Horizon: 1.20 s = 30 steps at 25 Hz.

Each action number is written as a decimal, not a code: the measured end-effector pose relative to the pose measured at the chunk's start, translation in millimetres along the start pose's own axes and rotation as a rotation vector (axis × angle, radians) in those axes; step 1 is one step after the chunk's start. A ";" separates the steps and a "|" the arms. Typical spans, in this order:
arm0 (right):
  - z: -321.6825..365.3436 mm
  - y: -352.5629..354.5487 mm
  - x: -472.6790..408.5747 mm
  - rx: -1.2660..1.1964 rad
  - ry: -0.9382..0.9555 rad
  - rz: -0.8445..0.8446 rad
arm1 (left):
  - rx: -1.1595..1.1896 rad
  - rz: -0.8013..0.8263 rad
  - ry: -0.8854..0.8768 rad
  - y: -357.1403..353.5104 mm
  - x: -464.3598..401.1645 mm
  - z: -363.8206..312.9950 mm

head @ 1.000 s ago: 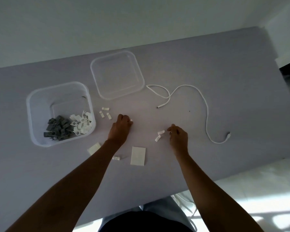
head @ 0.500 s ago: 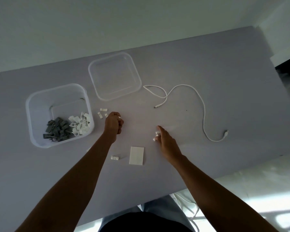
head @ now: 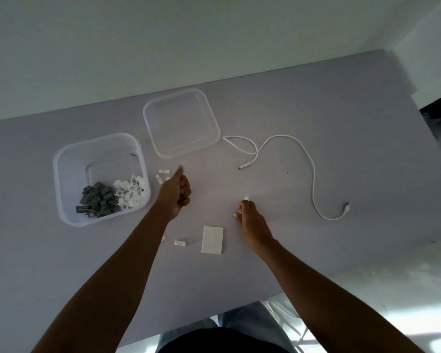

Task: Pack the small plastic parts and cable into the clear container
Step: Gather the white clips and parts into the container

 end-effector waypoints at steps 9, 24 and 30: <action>4.8 1.6 -21.8 -0.087 -0.072 0.028 | -0.701 -0.670 -0.170 48.6 6.9 -8.5; 21.6 4.6 -27.3 -1.825 -0.582 0.112 | -1.197 -0.614 -0.272 29.3 -9.7 -25.7; -48.9 40.4 -15.5 -0.610 -0.529 -0.343 | -1.257 -0.501 -0.284 23.3 -13.4 -27.1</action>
Point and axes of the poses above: each hand's wrist, its own x-axis away from the middle knuckle, its own y-axis out of the back of the hand, z = x × y, the point moved 8 cm from there along -x, towards the middle knuckle, and after that the axes turned 1 degree about -z, right-handed, at the moved point
